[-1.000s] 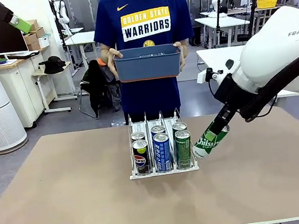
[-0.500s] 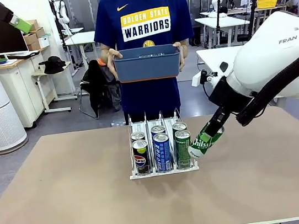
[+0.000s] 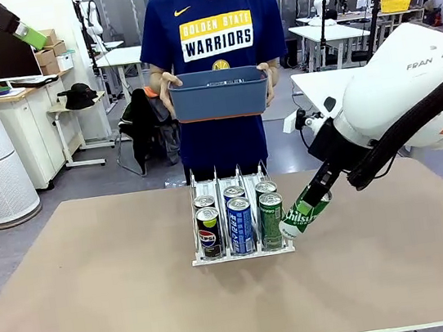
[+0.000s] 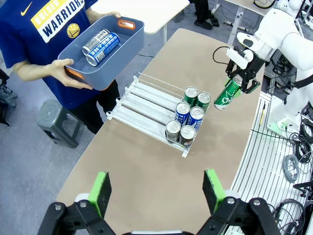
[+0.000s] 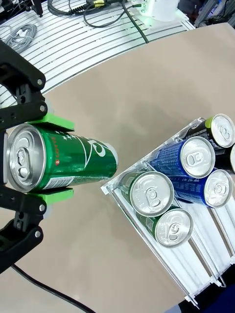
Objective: Fill the beverage cans into the dispenser.
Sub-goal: Place the picked Sprite in the line of the Automatic Can Dispenser with the same cans.
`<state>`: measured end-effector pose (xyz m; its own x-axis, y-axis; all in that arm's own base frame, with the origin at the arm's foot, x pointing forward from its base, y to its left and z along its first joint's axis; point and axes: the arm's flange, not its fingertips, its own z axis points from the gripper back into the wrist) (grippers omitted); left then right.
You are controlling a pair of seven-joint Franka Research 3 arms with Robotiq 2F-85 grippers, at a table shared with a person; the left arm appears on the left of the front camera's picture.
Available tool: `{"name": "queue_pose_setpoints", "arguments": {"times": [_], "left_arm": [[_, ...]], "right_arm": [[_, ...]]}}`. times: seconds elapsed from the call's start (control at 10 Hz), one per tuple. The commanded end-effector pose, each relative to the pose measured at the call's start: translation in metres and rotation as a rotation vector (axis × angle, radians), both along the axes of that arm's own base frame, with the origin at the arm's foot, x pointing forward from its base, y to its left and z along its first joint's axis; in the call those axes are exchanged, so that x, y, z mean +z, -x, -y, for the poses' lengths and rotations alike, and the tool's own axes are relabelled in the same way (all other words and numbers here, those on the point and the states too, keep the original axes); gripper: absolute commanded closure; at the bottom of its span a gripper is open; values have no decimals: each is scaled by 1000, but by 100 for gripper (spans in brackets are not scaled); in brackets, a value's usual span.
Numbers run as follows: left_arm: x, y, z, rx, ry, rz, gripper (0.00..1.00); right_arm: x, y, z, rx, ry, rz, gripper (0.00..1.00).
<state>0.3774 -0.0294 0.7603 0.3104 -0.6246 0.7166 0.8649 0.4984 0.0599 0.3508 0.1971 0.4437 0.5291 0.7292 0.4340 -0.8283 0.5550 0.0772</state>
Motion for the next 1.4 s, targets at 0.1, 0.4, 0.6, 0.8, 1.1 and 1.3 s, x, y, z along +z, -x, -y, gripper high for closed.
{"name": "queue_pose_setpoints", "arguments": {"times": [0.1, 0.4, 0.6, 0.8, 1.1, 1.3], "left_arm": [[-1, 1, 0, 7, -8, -8, 0], [-1, 1, 0, 7, -8, -8, 0], [-1, 1, 0, 7, -8, -8, 0], [-1, 1, 0, 7, -8, -8, 0], [-1, 1, 0, 7, -8, -8, 0], [-1, 1, 0, 7, -8, -8, 0]], "right_arm": [[-4, -12, -18, -3, 7, 2, 42], [-7, -27, -29, -33, -13, 35, 42], [-6, -38, -35, -35, 2, 67, 42], [-9, -46, -43, -36, 13, 83, 42], [-10, -57, -50, -45, 33, 115, 42], [-10, -66, -53, -39, 75, 125, 42]]}}
